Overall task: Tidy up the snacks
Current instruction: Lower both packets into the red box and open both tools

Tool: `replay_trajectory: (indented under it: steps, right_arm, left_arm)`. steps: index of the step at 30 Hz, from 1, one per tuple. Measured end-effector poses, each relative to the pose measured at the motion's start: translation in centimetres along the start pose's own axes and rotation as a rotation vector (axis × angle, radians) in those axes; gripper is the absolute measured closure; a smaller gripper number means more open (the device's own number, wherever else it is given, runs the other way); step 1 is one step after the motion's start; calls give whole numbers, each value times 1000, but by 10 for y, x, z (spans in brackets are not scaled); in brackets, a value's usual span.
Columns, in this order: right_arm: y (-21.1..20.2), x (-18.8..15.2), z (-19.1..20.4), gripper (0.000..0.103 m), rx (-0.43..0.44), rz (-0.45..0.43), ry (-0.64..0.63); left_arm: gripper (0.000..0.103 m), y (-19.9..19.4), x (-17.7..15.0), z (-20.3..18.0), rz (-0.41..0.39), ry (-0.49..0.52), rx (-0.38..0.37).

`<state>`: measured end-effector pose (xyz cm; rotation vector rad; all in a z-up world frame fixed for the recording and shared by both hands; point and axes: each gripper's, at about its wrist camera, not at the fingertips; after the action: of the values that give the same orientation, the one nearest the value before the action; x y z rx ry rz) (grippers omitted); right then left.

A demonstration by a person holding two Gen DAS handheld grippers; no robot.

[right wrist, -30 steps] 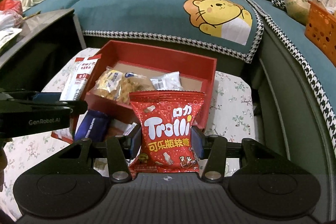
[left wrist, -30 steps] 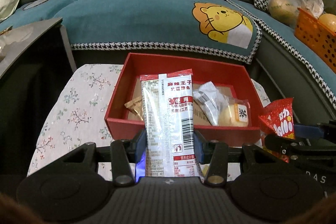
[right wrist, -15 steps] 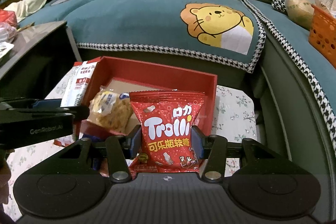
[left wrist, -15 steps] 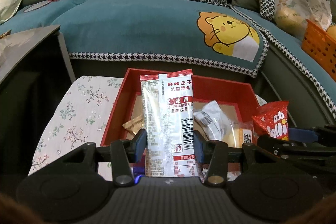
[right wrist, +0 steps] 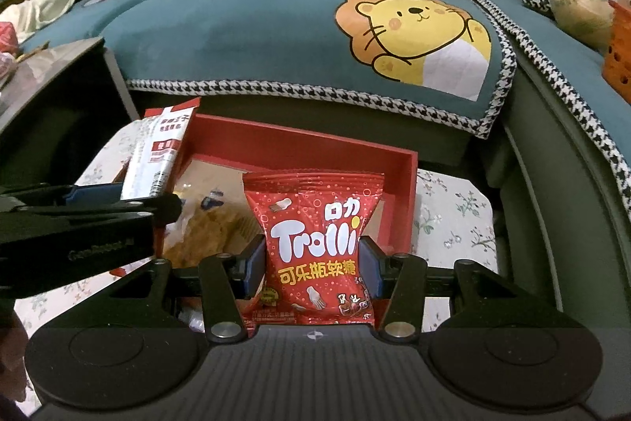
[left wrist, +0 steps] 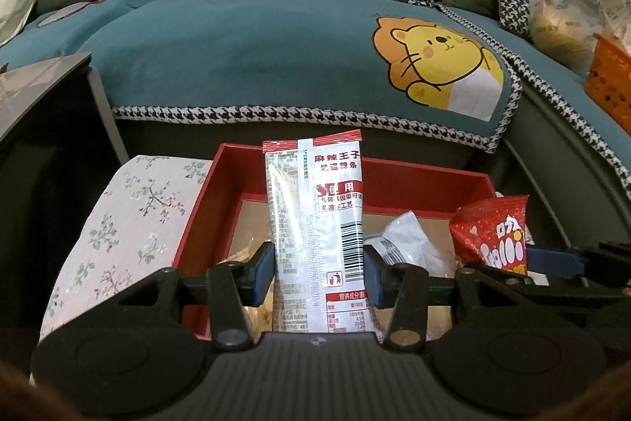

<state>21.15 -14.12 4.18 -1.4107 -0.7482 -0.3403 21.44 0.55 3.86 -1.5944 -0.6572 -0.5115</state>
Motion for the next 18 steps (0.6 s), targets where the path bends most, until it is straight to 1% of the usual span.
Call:
replay_trajectory:
  steps: [7, 12, 18]
  right_arm:
    - [20, 9, -6, 46, 18, -11, 29]
    - [36, 6, -7, 46, 11, 8, 23]
    - [40, 6, -9, 43, 4, 5, 22]
  left_arm:
    - [14, 24, 2, -3, 20, 13, 22]
    - [14, 36, 1, -2, 35, 13, 35]
    - [13, 42, 0, -3, 50, 10, 39]
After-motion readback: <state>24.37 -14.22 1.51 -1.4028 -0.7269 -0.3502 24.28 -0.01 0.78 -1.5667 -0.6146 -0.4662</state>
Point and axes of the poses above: each gripper's, at about its wrist camera, not at the fingertips, and y roughly the way its jaws point, z to its left, x to its top, and after that the axes turned 2 degrees about -y, right-handed
